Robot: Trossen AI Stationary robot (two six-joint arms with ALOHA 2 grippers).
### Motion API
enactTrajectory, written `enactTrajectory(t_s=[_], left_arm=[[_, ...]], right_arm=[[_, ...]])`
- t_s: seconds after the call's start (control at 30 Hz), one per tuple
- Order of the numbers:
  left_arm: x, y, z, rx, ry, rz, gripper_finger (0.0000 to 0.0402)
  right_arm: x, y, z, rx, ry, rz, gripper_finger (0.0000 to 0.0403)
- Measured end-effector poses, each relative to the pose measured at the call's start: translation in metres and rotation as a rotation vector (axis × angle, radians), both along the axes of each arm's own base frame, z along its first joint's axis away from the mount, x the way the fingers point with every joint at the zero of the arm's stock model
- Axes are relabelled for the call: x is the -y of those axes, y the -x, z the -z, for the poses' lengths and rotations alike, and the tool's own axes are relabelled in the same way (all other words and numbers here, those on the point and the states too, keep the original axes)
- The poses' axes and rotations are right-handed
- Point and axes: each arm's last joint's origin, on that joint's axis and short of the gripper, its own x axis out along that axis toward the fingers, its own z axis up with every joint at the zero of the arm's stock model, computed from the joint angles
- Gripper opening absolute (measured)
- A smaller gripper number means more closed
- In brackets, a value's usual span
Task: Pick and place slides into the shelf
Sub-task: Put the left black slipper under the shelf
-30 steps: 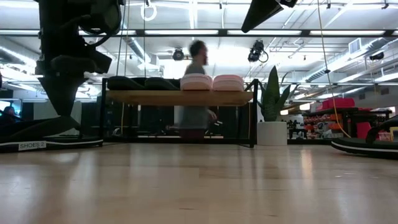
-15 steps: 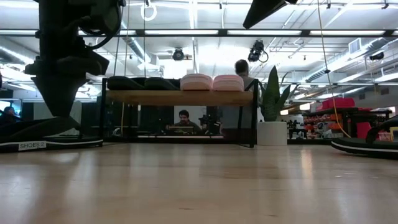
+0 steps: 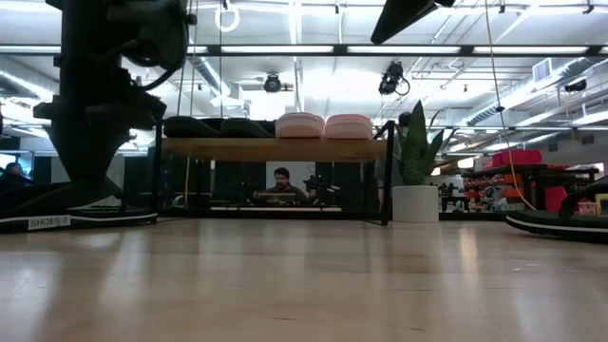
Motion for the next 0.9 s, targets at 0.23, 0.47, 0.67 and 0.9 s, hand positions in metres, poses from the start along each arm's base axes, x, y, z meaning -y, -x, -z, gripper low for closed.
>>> enactTrajectory(t_s=[0.23,0.47,0.67,0.9], left_arm=[[0.000,-0.005,0.009,-0.029,-0.031,0.019,0.0165],[0.001,-0.015,0.009,0.055,-0.018,0.103,0.0120],[-0.004,-0.017,0.009,0.065,-0.035,0.123,0.0020],[-0.002,-0.045,0.000,0.342,-0.020,0.109,0.0021]], right_arm=[[0.000,0.000,0.000,-0.001,0.001,0.000,0.0008],[0.000,0.000,0.000,-0.002,0.003,-0.001,0.0006],[0.000,0.000,0.000,-0.002,0.003,-0.001,0.0009],[0.001,0.000,0.000,-0.003,0.003,0.001,0.0007]])
